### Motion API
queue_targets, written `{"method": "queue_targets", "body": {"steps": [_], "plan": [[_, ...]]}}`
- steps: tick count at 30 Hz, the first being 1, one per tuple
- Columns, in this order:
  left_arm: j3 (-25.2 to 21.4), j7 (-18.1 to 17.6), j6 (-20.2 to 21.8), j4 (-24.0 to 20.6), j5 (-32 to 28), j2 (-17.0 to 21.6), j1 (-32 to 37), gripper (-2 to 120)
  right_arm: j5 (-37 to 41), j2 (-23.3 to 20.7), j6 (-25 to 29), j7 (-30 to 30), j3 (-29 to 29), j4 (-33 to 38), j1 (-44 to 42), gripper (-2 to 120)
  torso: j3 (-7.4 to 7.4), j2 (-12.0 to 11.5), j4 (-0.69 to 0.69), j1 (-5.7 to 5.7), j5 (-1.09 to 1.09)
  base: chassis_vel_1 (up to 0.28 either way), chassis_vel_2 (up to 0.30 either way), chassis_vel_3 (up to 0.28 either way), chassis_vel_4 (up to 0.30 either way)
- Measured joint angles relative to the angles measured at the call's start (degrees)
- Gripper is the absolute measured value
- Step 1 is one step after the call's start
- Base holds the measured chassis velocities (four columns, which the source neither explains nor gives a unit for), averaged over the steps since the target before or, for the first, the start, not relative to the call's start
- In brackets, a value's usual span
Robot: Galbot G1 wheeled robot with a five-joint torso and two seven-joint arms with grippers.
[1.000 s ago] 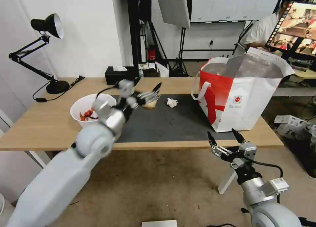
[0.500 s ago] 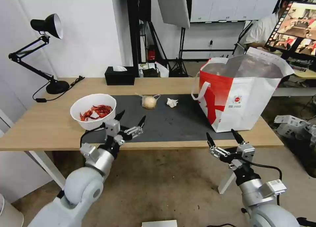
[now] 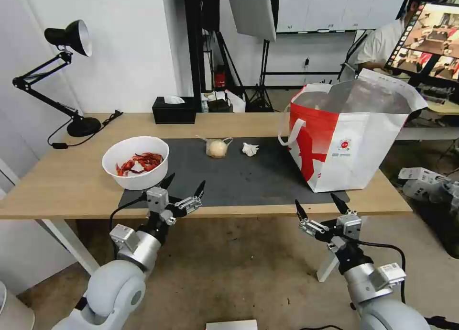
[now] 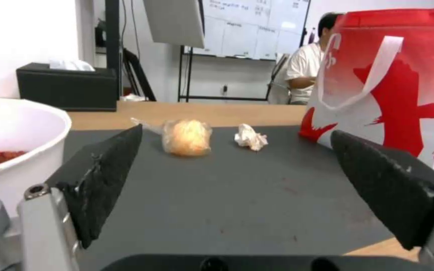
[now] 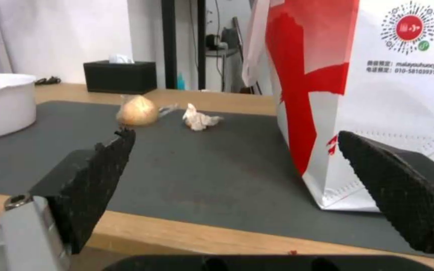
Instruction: Pick up the trash from the table and place it into the takeout bag.
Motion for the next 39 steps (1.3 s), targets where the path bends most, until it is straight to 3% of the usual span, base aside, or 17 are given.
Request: {"method": "queue_targets", "body": {"steps": [19, 39], "plan": [[-0.5, 0.8, -0.1, 1.8, 1.4, -0.3, 1.1, 100, -0.5, 0.1, -0.8, -0.1, -0.6, -1.5, 0.4, 100, 0.0, 0.0, 0.0, 0.0, 0.0, 0.0, 0.0, 0.0, 0.0], [-5.2, 2.9, -2.3, 5.7, 5.3, -1.4, 5.4, 100, 0.0, -0.3, 0.4, -1.9, -3.1, -6.2, 2.2, 100, 0.0, 0.0, 0.0, 0.0, 0.0, 0.0, 0.0, 0.0, 0.0]]}}
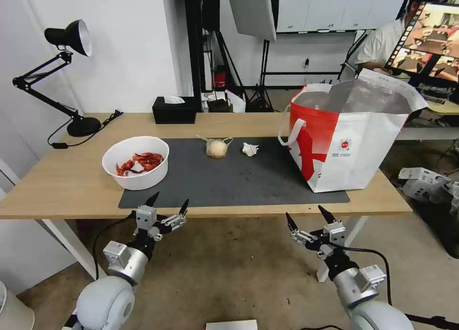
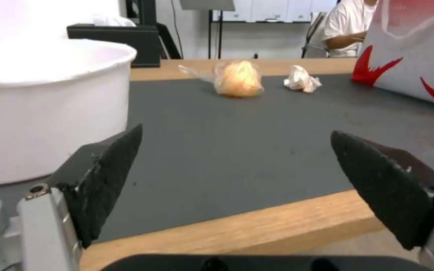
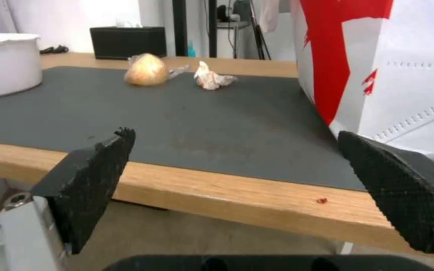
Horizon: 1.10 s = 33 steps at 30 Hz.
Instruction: Pick up the trash from the table and place it into the takeout bag.
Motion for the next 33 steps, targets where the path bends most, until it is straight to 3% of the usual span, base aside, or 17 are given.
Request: {"method": "queue_targets", "body": {"steps": [8, 14, 16, 19, 20, 23, 24, 27, 28, 33], "plan": [[-0.4, 0.0, -0.1, -0.3, -0.1, 0.0, 0.2, 100, 3.4, -2.8, -1.7, 1.1, -4.1, -1.4, 5.7, 100, 0.0, 0.0, -0.02, 0.0, 0.01, 0.0, 0.0, 0.0, 0.0], [-1.6, -0.1, -0.1, -1.4, 0.0, -0.2, 1.6, 100, 8.4, -8.4, -4.3, 4.0, -16.5, -9.3, 25.4, 100, 0.01, 0.0, -0.02, 0.0, 0.01, 0.0, 0.0, 0.0, 0.0], [-1.8, -0.1, -0.1, -1.5, 0.0, -0.2, 1.8, 100, 9.2, -8.7, -4.9, 4.9, -18.8, -10.8, 29.5, 100, 0.01, 0.0, -0.01, 0.0, 0.01, 0.0, 0.0, 0.0, 0.0], [-2.7, -0.1, -0.1, -1.9, 0.0, -0.2, 2.5, 100, 12.4, -8.5, -7.6, 9.2, -27.2, -16.9, 42.8, 100, 0.01, 0.0, 0.02, 0.02, -0.01, 0.0, 0.0, 0.0, 0.0], [-2.7, -0.1, -0.1, -1.9, 0.0, -0.2, 2.5, 100, 12.4, -8.5, -7.6, 9.2, -27.2, -16.9, 42.8, 100, 0.01, 0.0, 0.02, 0.02, -0.01, 0.0, 0.0, 0.0, 0.0], [-3.3, -0.1, -0.1, -1.8, 0.0, -0.1, 2.7, 100, 14.6, -5.5, -11.9, 13.2, -36.3, -26.8, 56.8, 100, 0.01, 0.0, -0.01, 0.01, -0.02, 0.0, 0.0, 0.0, 0.0], [-3.3, -0.1, -0.1, -1.8, 0.0, -0.1, 2.7, 100, 14.6, -5.5, -11.9, 13.2, -36.3, -26.8, 56.8, 100, 0.01, 0.0, -0.01, 0.01, -0.02, 0.0, 0.0, 0.0, 0.0], [-3.3, -0.2, -0.2, -1.2, -0.1, -0.4, 2.4, 100, 16.8, 0.0, -15.0, 17.6, -41.8, -38.1, 67.2, 100, 0.02, 0.0, 0.02, 0.02, -0.01, 0.0, 0.0, 0.0, 0.0], [-3.3, -0.2, -0.2, -1.2, -0.1, -0.4, 2.4, 100, 16.8, 0.0, -15.0, 17.6, -41.8, -38.1, 67.2, 100, 0.02, 0.0, 0.02, 0.02, -0.01, 0.0, 0.0, 0.0, 0.0], [-3.1, -0.1, -0.3, -0.7, -0.1, -1.1, 2.2, 100, 17.2, 8.1, -19.4, 22.9, -43.2, -53.7, 75.5, 100, 0.01, 0.0, 0.0, 0.02, -0.01, 0.0, 0.0, 0.0, 0.0]]}}
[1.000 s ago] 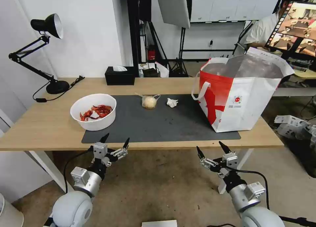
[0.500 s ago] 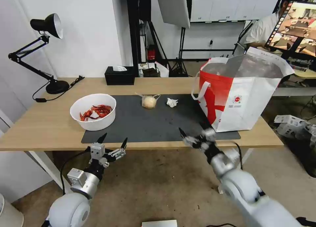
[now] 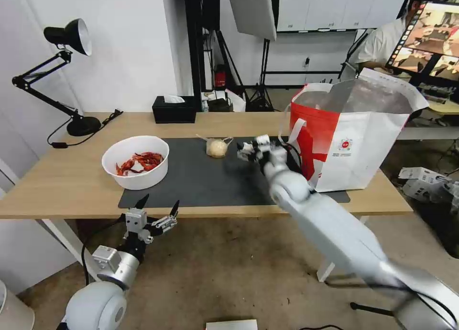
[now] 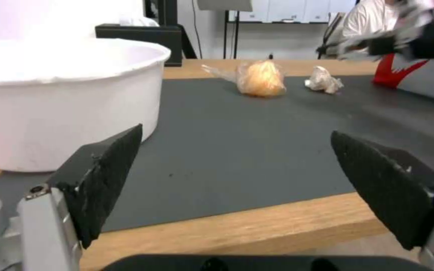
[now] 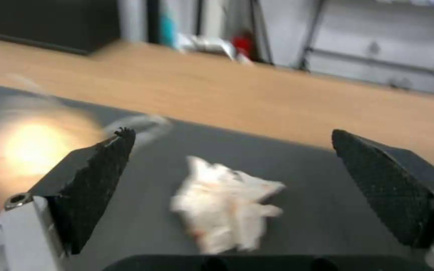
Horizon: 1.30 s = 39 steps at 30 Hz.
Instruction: Pick up the trash from the table and place it into the takeout bag.
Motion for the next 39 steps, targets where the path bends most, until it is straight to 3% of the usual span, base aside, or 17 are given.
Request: {"method": "queue_targets", "body": {"steps": [2, 7, 20, 39], "plan": [[0.0, 0.0, -0.1, 0.1, 0.0, -0.2, 0.0, 100, 0.0, 2.6, -1.8, 0.6, 0.3, -5.1, 2.3, 100, 0.0, 0.0, 0.0, 0.0, 0.0, 0.0, 0.0, 0.0, 0.0], [-0.1, 0.0, -0.4, 0.2, 0.0, -0.2, 0.2, 100, 0.2, 5.9, -4.6, 0.7, 1.1, -10.3, 4.2, 100, -0.01, 0.0, 0.01, -0.01, 0.0, 0.0, 0.0, 0.0, 0.0], [-0.4, 0.0, -1.0, 0.2, -0.1, 0.0, 0.3, 100, 3.6, 8.2, -6.9, 0.9, 3.2, -12.4, 3.3, 99, -0.01, 0.0, 0.0, -0.02, 0.01, 0.0, 0.0, 0.0, 0.0], [-0.1, 0.0, -1.1, 0.1, -0.1, 0.2, 0.4, 100, 3.8, 7.7, -4.1, 0.2, 3.7, -11.1, 1.3, 32, -0.02, 0.0, 0.0, -0.02, 0.01, 0.0, 0.0, 0.0, 0.0]]}}
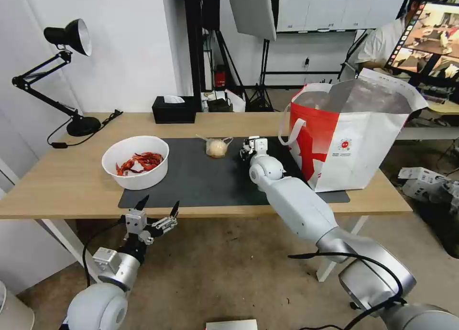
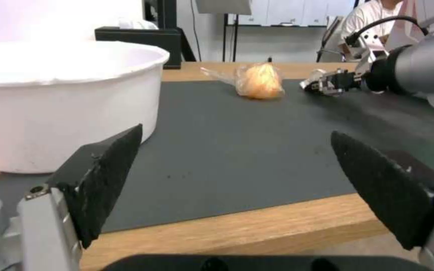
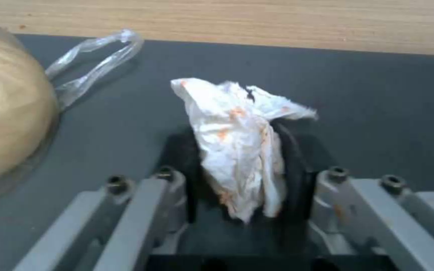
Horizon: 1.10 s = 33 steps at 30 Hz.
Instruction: Pick up the trash from the table and place it into the takeout bag.
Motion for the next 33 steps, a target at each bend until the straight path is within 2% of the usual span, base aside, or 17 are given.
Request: {"method": "queue_targets", "body": {"steps": [1, 2, 8, 11, 13, 14, 17, 18, 20, 21, 22, 25, 26, 29, 30, 33], "plan": [[0.0, 0.0, 0.0, 0.0, 0.0, 0.0, 0.0, 100, -0.1, 0.0, 0.7, -0.1, 0.0, 0.2, -0.3, 25, 0.0, 0.0, 0.0, 0.0, 0.0, 0.0, 0.0, 0.0, 0.0], [0.0, 0.0, 0.0, 0.0, 0.0, 0.0, 0.0, 100, -0.1, 0.0, 0.7, -0.1, 0.0, 0.2, -0.3, 25, 0.0, 0.0, 0.0, 0.0, 0.0, 0.0, 0.0, 0.0, 0.0], [0.2, 0.0, 0.0, 0.0, 0.0, -0.1, 0.2, 100, -0.6, -1.7, 4.3, -0.4, -0.1, 3.9, -2.2, 2, 0.0, 0.0, 0.01, 0.0, 0.0, 0.0, 0.0, 0.0, 0.0], [0.3, 0.0, -0.1, -0.1, 0.0, -0.1, 0.2, 100, -0.8, -3.9, 6.1, -0.8, -0.5, 8.0, -3.4, 0, 0.0, 0.0, 0.0, 0.0, 0.0, 0.0, 0.0, 0.0, 0.0], [0.3, 0.0, -0.1, -0.3, 0.0, -0.1, 0.3, 100, -0.2, -6.7, 7.6, -0.9, -1.3, 13.7, -4.7, 0, 0.01, 0.0, 0.0, 0.0, 0.01, 0.0, 0.0, 0.0, 0.0], [0.3, 0.0, -0.1, -0.3, 0.0, -0.1, 0.3, 100, -0.2, -6.7, 7.6, -0.9, -1.3, 13.7, -4.7, 0, 0.01, 0.0, 0.0, 0.0, 0.01, 0.0, 0.0, 0.0, 0.0], [0.2, 0.0, -0.1, -0.5, 0.0, 0.0, 0.5, 100, 0.8, -13.0, 10.2, -1.0, -2.3, 27.9, -5.9, 0, 0.0, 0.0, -0.01, 0.0, 0.01, 0.0, 0.0, 0.0, 0.0], [0.2, 0.0, -0.1, -0.5, 0.0, 0.0, 0.5, 100, 0.8, -13.0, 10.2, -1.0, -2.3, 27.9, -5.9, 0, 0.0, 0.0, -0.01, 0.0, 0.01, 0.0, 0.0, 0.0, 0.0], [0.1, 0.0, -0.1, -0.5, 0.0, 0.1, 0.7, 100, 1.3, -16.2, 10.6, 0.6, -1.5, 35.3, -5.6, 0, 0.0, 0.0, -0.01, -0.01, 0.01, 0.0, 0.0, 0.0, 0.0], [0.1, 0.0, -0.1, -0.5, 0.0, 0.1, 0.8, 100, 1.6, -17.7, 10.2, 3.3, -0.5, 38.6, -4.6, 0, 0.0, 0.0, 0.0, -0.01, 0.01, 0.0, 0.0, 0.0, 0.0], [0.1, 0.0, -0.1, -0.5, 0.0, 0.1, 0.8, 100, 1.6, -17.7, 10.2, 3.3, -0.5, 38.6, -4.6, 0, 0.0, 0.0, 0.0, -0.01, 0.01, 0.0, 0.0, 0.0, 0.0], [0.5, 0.0, -0.1, -0.7, 0.0, 0.0, 0.9, 100, 4.3, -20.9, 4.1, 12.9, 2.0, 42.5, -1.0, 0, 0.0, 0.0, 0.01, -0.01, 0.01, 0.0, 0.0, 0.0, 0.0], [0.5, 0.0, -0.1, -0.7, 0.0, 0.0, 0.9, 100, 4.3, -20.9, 4.1, 12.9, 2.0, 42.5, -1.0, 0, 0.0, 0.0, 0.01, -0.01, 0.01, 0.0, 0.0, 0.0, 0.0], [0.8, -0.1, -0.1, -1.0, 0.1, -0.2, 1.0, 100, 13.0, -26.0, -6.1, 23.2, 4.6, 43.4, 4.2, 0, 0.0, 0.0, -0.01, -0.01, 0.01, 0.0, 0.0, 0.0, 0.0], [0.8, -0.1, -0.1, -1.0, 0.1, -0.2, 1.0, 100, 13.0, -26.0, -6.1, 23.2, 4.6, 43.4, 4.2, 0, 0.0, 0.0, -0.01, -0.01, 0.01, 0.0, 0.0, 0.0, 0.0], [1.0, -0.1, -0.1, -1.2, 0.2, -0.2, 1.1, 100, 22.6, -30.1, -12.0, 29.6, 5.5, 42.8, 8.0, 0, 0.0, 0.0, -0.01, -0.01, 0.01, 0.0, 0.0, 0.0, 0.0]]}}
